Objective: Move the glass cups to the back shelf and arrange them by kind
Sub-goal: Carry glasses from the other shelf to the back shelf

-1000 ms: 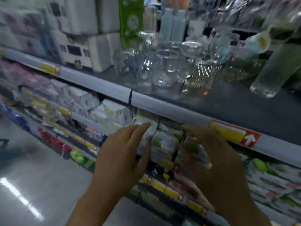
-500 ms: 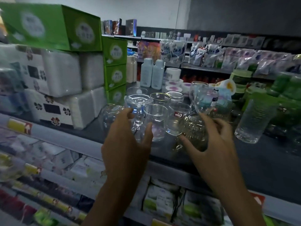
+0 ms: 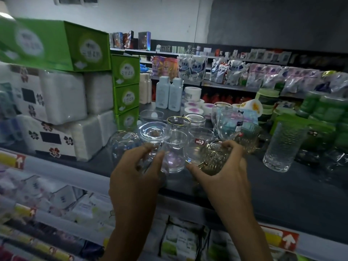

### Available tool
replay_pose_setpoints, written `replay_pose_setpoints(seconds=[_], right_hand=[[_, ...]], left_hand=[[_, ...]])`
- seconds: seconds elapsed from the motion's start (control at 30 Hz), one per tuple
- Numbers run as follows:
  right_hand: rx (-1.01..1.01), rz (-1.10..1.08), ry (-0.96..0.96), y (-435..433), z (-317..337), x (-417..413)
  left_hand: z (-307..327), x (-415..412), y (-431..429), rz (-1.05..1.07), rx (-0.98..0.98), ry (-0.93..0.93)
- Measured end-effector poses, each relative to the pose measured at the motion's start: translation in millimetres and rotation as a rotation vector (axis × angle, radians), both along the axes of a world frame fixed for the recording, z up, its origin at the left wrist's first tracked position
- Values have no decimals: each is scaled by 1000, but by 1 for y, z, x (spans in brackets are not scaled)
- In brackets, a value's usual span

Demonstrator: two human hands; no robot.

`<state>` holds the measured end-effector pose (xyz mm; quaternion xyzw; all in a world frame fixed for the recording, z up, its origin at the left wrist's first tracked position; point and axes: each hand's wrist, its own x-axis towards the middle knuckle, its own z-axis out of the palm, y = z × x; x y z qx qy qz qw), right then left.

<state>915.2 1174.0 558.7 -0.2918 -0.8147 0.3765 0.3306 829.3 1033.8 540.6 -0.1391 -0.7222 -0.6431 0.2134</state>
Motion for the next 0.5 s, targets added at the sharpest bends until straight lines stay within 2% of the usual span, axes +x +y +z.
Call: replay_pose_setpoints(seconds=[0.23,0.4,0.5], right_hand=[[1,-77,-29,0,-1,0],[15,-100,-34,-1,2,2],[3,-127,44,-1,4,6]], left_hand=[[14,18,-17,-38,200,69],[31,39,-32,-257,441,-5],[37,48,-33,-391,447,-53]])
